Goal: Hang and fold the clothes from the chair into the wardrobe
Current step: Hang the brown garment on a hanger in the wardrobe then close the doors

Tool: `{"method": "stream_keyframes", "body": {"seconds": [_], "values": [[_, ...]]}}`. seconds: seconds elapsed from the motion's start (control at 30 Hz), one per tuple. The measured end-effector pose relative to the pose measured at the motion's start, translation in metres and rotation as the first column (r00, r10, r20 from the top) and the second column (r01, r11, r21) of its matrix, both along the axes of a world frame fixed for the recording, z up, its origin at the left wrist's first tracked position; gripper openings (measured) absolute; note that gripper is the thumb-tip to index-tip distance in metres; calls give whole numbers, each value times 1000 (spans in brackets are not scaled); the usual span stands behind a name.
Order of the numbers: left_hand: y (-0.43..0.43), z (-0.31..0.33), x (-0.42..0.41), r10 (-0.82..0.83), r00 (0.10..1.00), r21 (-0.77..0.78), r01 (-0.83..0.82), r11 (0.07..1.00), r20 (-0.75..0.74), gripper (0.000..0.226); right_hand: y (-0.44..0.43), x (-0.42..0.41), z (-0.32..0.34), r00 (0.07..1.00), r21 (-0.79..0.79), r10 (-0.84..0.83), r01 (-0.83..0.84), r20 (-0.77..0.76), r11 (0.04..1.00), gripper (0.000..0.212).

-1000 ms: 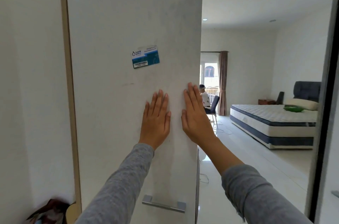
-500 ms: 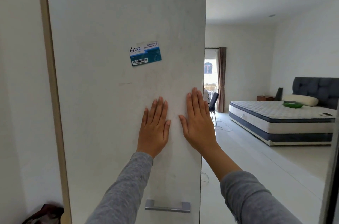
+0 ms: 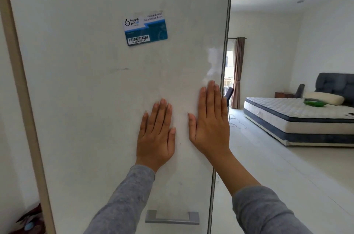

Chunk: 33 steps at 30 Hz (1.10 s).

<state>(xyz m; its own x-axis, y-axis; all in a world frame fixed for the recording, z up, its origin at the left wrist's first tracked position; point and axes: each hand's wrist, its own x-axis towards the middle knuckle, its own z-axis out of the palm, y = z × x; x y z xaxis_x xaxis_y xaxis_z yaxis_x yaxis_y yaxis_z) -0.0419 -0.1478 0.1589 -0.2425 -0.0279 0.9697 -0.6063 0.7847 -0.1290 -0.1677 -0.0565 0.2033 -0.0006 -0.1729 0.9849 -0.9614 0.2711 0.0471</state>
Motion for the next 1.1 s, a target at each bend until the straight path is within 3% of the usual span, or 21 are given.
{"method": "stream_keyframes", "body": {"seconds": [0.63, 0.77, 0.9, 1.0, 1.1], "values": [[24, 6, 7, 77, 993, 197, -93, 976, 87, 55, 10, 3, 0, 993, 105, 95, -102, 67, 989, 62], [41, 12, 15, 112, 978, 282, -160, 946, 178, 57, 27, 6, -6, 991, 208, 108, -123, 84, 970, 61], [71, 20, 26, 90, 955, 416, -206, 886, 283, 62, 59, 0, -17, 996, 408, 66, -86, 64, 909, 62], [99, 20, 30, 64, 953, 490, -209, 846, 296, 66, 87, -2, -28, 996, 544, 25, -70, 91, 836, 61], [135, 23, 27, 39, 959, 557, -197, 807, 282, 61, 122, -24, -26, 992, 584, 37, -100, 119, 805, 61]]}}
